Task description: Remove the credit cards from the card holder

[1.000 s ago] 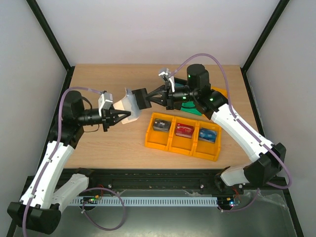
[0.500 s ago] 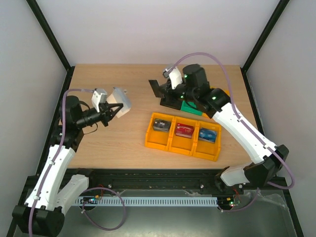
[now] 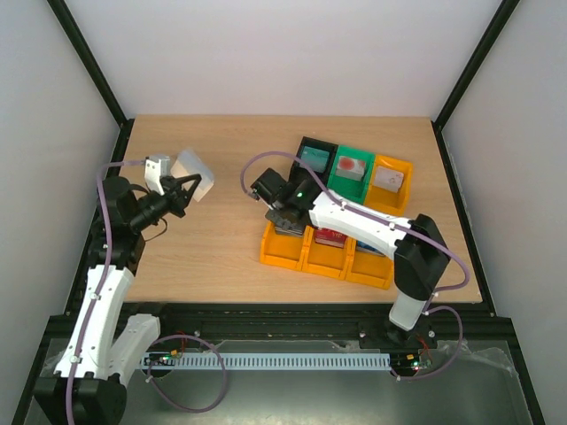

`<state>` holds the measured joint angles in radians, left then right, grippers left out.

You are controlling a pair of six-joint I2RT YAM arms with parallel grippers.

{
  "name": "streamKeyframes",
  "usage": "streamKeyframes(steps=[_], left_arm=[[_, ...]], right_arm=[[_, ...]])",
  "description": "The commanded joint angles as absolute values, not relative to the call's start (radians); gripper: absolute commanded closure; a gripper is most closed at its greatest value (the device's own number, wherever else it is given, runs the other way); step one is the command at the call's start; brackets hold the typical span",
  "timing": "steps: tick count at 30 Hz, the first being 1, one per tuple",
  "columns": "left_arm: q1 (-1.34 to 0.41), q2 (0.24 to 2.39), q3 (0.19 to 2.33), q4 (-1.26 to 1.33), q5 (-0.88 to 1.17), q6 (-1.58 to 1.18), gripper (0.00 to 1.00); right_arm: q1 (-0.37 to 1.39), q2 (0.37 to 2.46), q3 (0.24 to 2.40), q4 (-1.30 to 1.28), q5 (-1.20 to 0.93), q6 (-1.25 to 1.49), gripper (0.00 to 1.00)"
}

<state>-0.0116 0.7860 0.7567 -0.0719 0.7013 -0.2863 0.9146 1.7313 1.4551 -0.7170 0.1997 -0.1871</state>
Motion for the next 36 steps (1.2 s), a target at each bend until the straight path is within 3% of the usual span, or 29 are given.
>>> streamKeyframes(steps=[1, 14, 24, 36], left_arm=[[-0.003, 0.767, 0.755, -0.027, 0.686, -0.298, 0.98], [-0.002, 0.785, 0.753, -0.010, 0.683, -0.296, 0.98], [0.000, 0.785, 0.753, -0.012, 0.684, -0.289, 0.98], [0.007, 0.800, 0.771, -0.016, 0.688, -0.267, 0.98]], right_arm=[[0.953, 1.762, 1.429, -0.766, 0.383, -0.264, 0.98], [0.979, 1.776, 1.268, -0.627, 0.452, -0.357, 0.98], [0.995, 1.829, 1.279, -0.548, 0.539, -0.391, 0.98], [1.163, 1.671, 1.252, -0.469, 1.045, -0.466, 0.99]])
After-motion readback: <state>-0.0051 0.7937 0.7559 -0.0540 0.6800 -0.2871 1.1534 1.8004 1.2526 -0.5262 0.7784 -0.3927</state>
